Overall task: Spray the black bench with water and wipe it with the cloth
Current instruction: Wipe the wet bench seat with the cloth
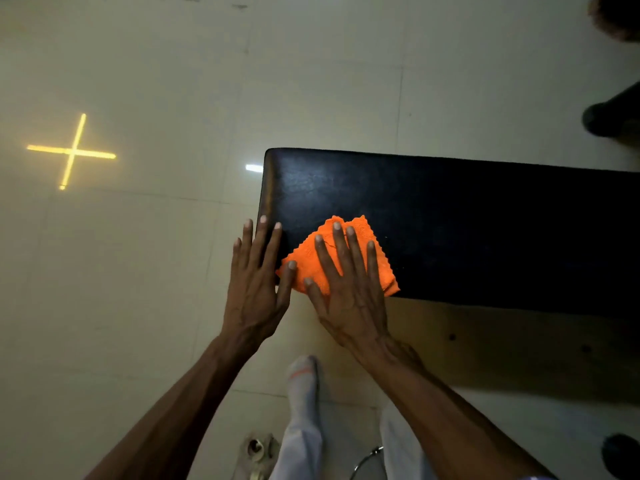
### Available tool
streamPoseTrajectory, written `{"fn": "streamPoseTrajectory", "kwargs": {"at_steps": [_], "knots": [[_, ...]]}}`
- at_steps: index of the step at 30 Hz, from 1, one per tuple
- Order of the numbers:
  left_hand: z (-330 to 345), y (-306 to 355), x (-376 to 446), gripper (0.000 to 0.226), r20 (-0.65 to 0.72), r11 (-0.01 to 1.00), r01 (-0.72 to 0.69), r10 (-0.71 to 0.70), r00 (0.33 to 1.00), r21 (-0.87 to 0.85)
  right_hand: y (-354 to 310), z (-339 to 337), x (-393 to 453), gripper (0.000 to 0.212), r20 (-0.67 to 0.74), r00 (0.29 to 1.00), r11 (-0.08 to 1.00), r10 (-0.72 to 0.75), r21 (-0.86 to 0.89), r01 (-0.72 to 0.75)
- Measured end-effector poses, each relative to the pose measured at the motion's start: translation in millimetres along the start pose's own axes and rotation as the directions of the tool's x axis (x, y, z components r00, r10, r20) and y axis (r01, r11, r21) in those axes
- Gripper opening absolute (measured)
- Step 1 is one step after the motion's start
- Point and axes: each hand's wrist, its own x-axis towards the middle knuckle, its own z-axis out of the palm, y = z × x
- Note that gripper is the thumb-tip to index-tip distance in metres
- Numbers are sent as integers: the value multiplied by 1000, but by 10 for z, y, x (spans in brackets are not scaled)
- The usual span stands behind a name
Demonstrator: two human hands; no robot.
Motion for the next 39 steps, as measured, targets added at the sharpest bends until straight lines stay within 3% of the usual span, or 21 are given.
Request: {"fn": "streamPoseTrajectory", "kwargs": {"at_steps": [7,12,15,17,20,23,26,29,30,35,37,39], "knots": [[68,81,376,64,75,994,-89,84,994,58,6,91,-34,64,-94,992,987,79,-132,-91],[160,224,398,61,87,982,-172,165,982,78,512,-170,-86,61,-170,907,904,387,-123,-409],[220,316,452,59,102,969,-229,220,970,94,591,-225,181,63,-174,857,864,486,-55,-501],[249,361,504,59,94,972,-220,213,973,78,511,-184,274,63,-178,878,889,445,-28,-457],[261,386,564,60,104,974,-206,196,975,93,602,-191,144,62,-101,969,971,227,-52,-233],[240,430,541,61,149,958,-248,226,963,146,923,-361,-53,60,-1,997,992,80,-95,-80],[269,501,535,61,163,950,-271,246,955,155,1165,-479,-15,61,-17,983,980,181,-78,-182],[357,505,581,62,180,933,-311,280,943,179,979,-421,270,62,-116,913,916,390,-57,-398],[381,499,584,62,182,928,-317,283,942,198,870,-382,351,61,-131,906,911,402,-43,-410],[408,527,544,61,183,915,-315,274,944,251,938,-307,7,61,-49,998,998,45,-51,-48],[394,585,558,62,194,921,-298,254,948,251,1201,-426,-180,62,-29,998,994,52,-90,-55],[399,653,576,62,193,927,-286,243,951,243,1421,-547,-187,62,-46,988,983,150,-97,-154]]}}
